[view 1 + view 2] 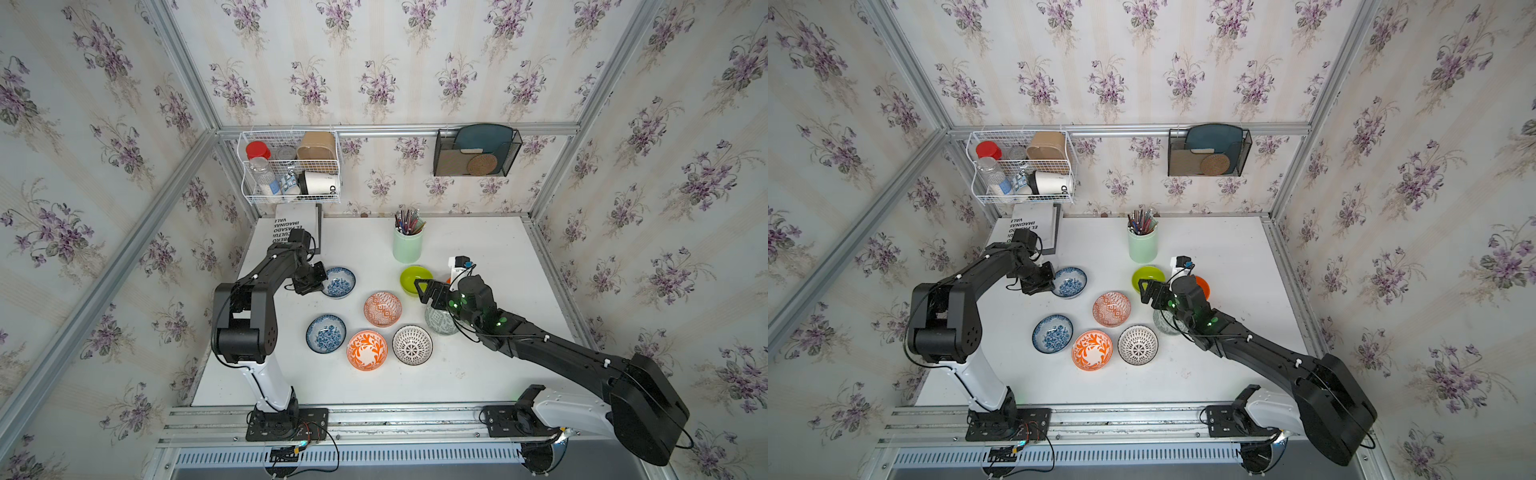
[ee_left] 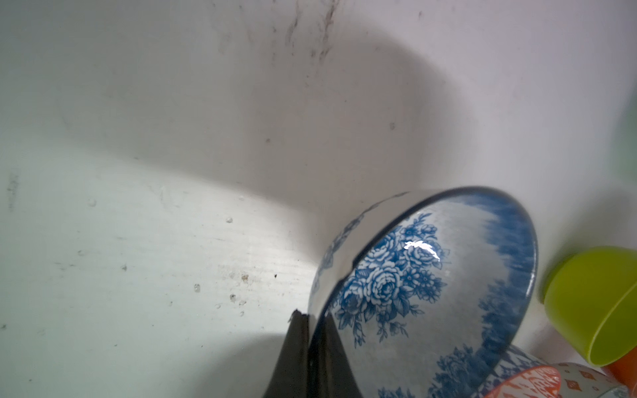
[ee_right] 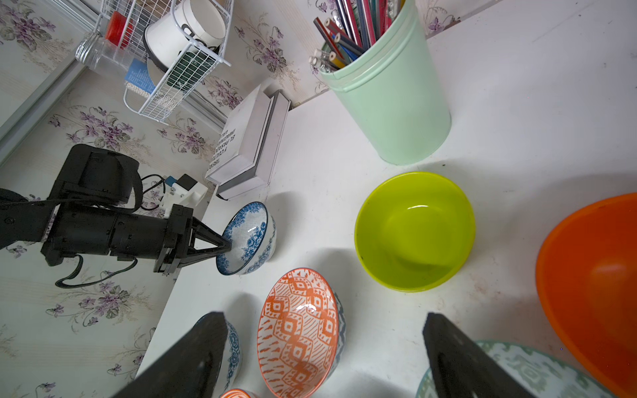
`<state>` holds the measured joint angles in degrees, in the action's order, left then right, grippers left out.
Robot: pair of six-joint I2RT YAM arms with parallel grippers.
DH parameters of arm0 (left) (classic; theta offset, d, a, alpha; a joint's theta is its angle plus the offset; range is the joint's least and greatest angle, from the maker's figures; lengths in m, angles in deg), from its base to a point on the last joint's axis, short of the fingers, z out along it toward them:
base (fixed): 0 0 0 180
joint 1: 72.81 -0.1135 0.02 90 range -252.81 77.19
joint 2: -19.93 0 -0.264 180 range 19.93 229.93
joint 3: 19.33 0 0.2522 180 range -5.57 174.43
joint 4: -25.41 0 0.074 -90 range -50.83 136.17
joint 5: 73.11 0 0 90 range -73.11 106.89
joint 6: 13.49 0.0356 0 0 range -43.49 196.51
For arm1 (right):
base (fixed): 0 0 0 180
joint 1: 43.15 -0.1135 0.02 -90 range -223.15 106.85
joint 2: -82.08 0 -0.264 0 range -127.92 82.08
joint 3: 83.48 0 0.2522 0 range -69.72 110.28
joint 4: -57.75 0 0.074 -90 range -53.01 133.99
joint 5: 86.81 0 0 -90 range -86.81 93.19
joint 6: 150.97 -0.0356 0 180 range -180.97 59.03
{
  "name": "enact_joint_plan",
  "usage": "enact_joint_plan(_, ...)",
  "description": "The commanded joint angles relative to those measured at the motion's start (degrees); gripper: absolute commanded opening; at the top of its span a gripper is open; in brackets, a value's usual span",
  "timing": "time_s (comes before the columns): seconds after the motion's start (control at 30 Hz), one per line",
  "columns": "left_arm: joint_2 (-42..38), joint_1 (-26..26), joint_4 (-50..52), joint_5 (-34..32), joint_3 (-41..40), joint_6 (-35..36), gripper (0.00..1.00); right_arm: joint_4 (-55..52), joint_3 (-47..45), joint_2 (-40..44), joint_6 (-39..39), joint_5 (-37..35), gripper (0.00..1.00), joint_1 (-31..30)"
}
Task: Stack the bowls
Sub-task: Pick up the bowl from the center of the board, then place the bowl at the center of the board.
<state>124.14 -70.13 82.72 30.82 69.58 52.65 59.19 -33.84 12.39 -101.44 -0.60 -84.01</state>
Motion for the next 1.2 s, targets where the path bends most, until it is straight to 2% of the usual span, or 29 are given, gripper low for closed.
enact_joint_plan(0.0, -0.34, 0.04, -3.57, 1.17, 0.85, -3.01, 0.0, 1.41, 0.02, 0.1, -0.05, -0.38, 0.95, -0.14)
enact_joint_plan(0.17, 1.97, 0.18, -5.64, 3.48, 2.62, -4.73, 0.0, 1.54, -0.03, 0.08, -0.05, -0.37, 0.95, -0.11)
enact_joint_plan(0.5, 4.58, 0.89, -7.49, 1.88, 4.2, -7.0, 0.0, 2.12, -0.22, 0.08, 0.03, -0.25, 0.95, -0.1)
enact_joint_plan(0.97, 4.31, 3.17, -8.08, -3.69, 0.61, -8.07, 0.0, 3.95, -1.07, 0.26, 0.14, -0.05, 0.95, -0.09)
enact_joint_plan(1.17, 2.77, 3.28, -8.26, -3.25, -1.49, -8.99, 0.0, 4.32, -1.32, 0.29, 0.08, -0.02, 0.95, -0.1)
